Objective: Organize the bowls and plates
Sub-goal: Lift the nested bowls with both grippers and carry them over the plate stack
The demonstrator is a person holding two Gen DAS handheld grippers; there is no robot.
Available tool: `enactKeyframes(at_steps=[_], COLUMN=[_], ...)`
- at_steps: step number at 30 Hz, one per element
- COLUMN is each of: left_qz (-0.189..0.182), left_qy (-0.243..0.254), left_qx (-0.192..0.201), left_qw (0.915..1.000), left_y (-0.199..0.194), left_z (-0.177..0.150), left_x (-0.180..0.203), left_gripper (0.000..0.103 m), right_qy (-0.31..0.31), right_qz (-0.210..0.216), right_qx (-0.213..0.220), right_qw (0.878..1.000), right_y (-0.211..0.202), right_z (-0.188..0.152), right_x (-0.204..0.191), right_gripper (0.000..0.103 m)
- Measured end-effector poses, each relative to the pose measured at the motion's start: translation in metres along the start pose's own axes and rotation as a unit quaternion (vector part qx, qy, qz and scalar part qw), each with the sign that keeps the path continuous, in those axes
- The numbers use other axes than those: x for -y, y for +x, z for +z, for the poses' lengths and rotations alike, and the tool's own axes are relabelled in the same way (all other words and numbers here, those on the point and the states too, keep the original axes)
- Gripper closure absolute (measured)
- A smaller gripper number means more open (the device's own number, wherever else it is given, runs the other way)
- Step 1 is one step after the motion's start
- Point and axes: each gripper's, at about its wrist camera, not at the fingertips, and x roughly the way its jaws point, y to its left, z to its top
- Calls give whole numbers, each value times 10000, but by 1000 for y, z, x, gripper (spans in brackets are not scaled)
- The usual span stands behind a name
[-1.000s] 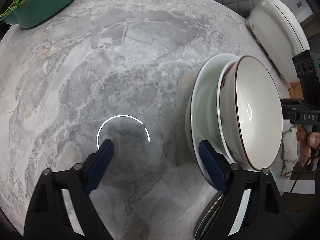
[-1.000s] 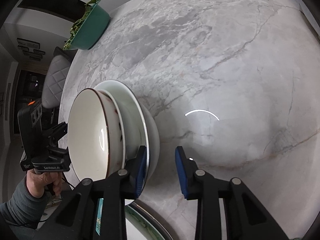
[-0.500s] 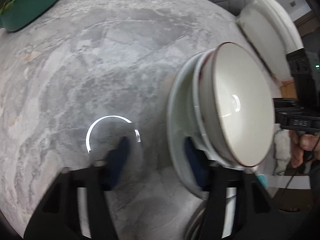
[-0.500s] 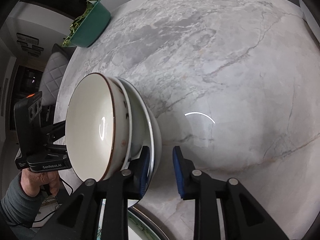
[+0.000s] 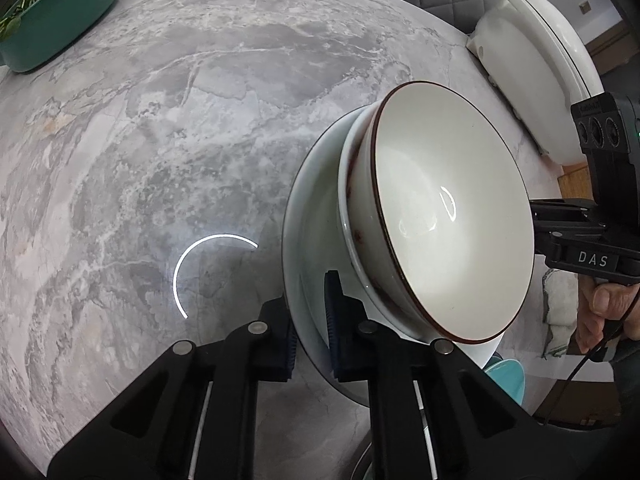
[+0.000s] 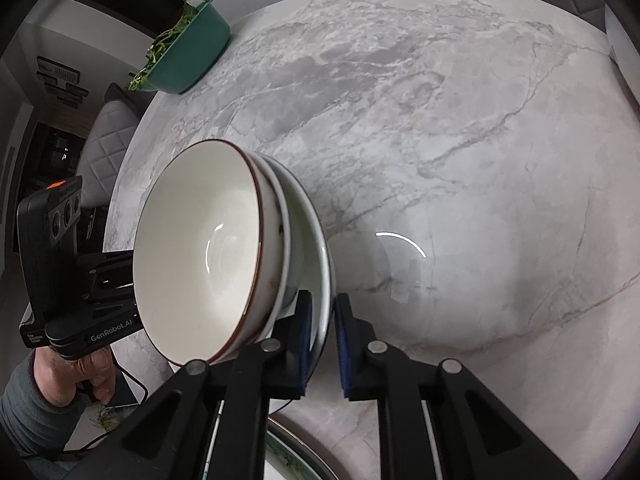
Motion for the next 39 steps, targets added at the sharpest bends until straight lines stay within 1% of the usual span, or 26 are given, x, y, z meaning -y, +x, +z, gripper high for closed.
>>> enactKeyframes(at_steps=[4,11,19,23,28,39], left_qz=[70,129,242,255,255,65], left_qy=[27,51,-25,-54,45,227], left_qx=[136,361,595,667,713,669], left_qw=[9999,9993,9979,9974,9971,9975], left_y=[-15,-46,-83,-100,-114,-129], left_z=[-5,-8,-26,-44,-69,-135], left_x=[4,15,39,49,59,72], left_gripper=[93,93,92,92,92,92], right_qy=[-74,-255,-521,-661,-690,-586], right_qz=[-43,-93,-43,-71,-128,-369], right_qx=[43,225,325,342,398,442], right_qw=[10000,9994,9981,9972,9967,9966], right_y=[-6,-30,-57,-70,-80,-90], right_z=[1,0,-12,-25,-47,-110], right_x=[-4,-14,-29,-40,-49,-74], right_gripper=[90,91,91,91,91,91])
